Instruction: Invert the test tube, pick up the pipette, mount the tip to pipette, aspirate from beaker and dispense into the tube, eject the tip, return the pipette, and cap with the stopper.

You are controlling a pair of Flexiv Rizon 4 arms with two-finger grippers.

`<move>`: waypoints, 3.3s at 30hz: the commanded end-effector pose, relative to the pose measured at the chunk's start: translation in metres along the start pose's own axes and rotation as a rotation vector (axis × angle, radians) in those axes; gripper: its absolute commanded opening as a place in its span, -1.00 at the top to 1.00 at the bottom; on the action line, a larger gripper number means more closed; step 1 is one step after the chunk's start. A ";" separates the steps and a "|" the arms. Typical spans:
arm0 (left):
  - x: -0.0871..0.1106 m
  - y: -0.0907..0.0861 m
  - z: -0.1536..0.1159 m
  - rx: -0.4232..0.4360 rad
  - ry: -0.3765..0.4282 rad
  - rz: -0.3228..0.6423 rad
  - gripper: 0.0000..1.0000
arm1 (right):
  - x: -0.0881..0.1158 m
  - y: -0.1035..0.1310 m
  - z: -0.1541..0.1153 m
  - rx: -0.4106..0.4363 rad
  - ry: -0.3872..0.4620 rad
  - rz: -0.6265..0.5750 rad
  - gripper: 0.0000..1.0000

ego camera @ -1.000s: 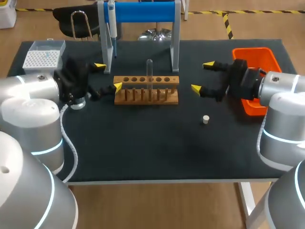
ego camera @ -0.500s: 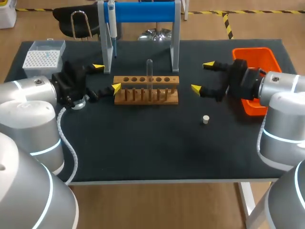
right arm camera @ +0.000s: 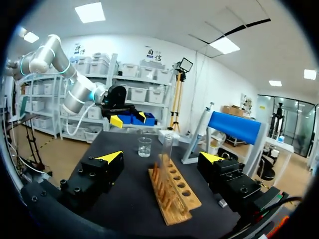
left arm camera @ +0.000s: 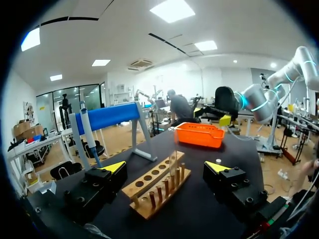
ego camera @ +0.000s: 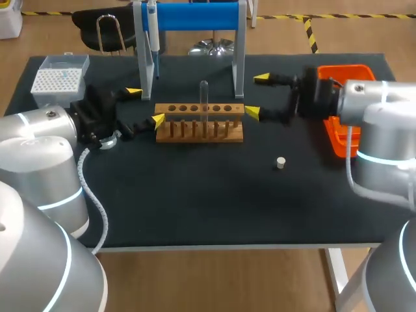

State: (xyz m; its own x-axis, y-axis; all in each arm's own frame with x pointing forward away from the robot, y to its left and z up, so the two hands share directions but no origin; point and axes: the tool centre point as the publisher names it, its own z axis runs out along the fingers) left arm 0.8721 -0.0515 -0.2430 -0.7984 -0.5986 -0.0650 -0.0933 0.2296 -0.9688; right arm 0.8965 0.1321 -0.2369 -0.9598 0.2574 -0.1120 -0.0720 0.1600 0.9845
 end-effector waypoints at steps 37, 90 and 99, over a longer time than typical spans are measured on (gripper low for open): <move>0.001 0.002 -0.001 0.011 -0.004 0.001 -1.00 | -0.002 -0.019 0.089 -0.093 0.355 0.096 -0.61; 0.001 0.002 -0.001 0.011 -0.004 0.001 -1.00 | -0.009 -0.028 0.132 -0.135 0.394 0.101 0.02; 0.001 0.002 -0.001 0.011 -0.004 0.001 -1.00 | -0.009 -0.029 0.133 -0.130 0.390 0.089 0.04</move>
State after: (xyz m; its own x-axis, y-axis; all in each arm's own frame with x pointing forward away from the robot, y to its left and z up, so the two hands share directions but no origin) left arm 0.8716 -0.0505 -0.2436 -0.7982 -0.5988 -0.0651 -0.0890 0.2241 -0.9705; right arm 0.9417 0.2520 -0.2814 -0.9931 -0.1172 0.0106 0.0078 0.0249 0.9997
